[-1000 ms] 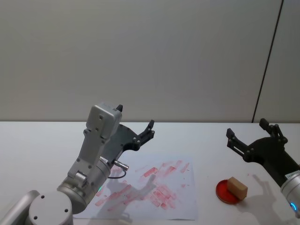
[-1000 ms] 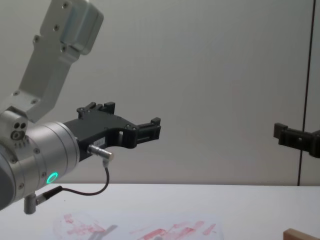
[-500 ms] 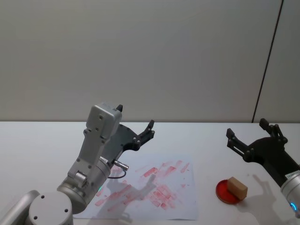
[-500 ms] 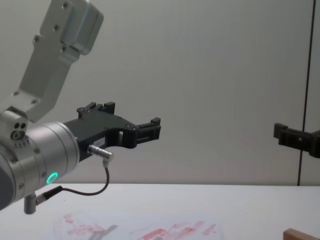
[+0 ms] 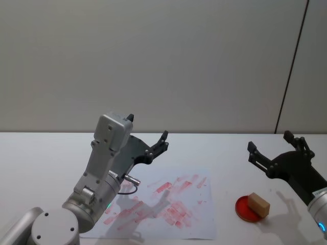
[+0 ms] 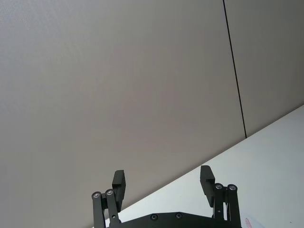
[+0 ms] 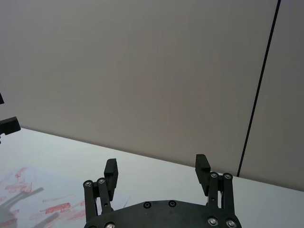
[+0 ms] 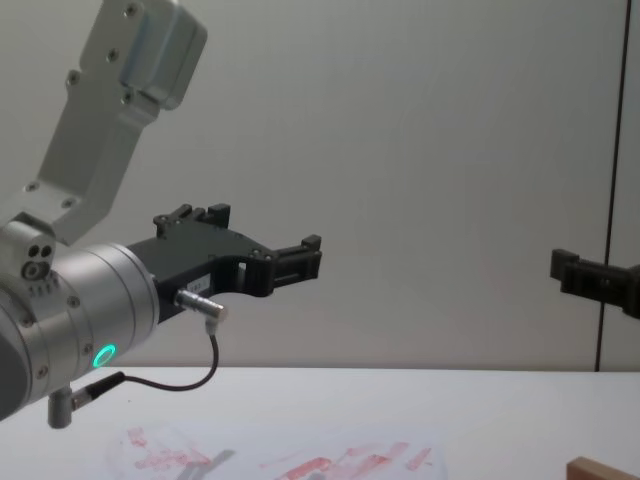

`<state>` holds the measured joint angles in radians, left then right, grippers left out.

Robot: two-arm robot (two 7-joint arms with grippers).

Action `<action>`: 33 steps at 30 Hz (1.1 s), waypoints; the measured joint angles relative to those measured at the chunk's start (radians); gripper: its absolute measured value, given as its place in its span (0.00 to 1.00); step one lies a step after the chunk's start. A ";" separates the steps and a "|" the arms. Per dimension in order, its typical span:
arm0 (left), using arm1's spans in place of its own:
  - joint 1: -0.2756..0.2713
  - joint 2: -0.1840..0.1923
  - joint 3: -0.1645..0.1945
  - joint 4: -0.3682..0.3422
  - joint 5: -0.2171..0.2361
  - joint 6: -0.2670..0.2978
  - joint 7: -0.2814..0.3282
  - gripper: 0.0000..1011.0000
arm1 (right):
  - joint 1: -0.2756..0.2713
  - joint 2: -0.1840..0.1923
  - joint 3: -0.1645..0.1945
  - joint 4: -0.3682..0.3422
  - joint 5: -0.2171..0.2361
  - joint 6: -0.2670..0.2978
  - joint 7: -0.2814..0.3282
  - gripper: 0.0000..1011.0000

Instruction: Use the one hand to pick up the stamp and affix it onto the A4 paper.

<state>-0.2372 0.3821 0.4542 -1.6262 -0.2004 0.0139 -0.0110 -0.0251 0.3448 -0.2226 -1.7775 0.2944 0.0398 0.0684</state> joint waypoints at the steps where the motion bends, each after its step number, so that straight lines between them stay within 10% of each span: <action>1: 0.000 0.000 0.000 0.000 0.000 0.000 0.000 0.99 | -0.007 0.004 0.002 -0.008 0.004 0.005 0.001 0.99; 20: 0.000 0.000 0.000 0.000 0.000 0.000 0.000 0.99 | -0.137 0.108 0.034 -0.121 0.033 0.136 -0.014 0.99; 33: 0.000 0.000 0.000 0.000 0.000 0.000 0.000 0.99 | -0.156 0.143 0.028 -0.102 -0.029 0.218 0.041 0.99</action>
<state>-0.2372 0.3821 0.4542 -1.6262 -0.2004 0.0139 -0.0109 -0.1809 0.4873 -0.1941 -1.8794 0.2650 0.2576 0.1095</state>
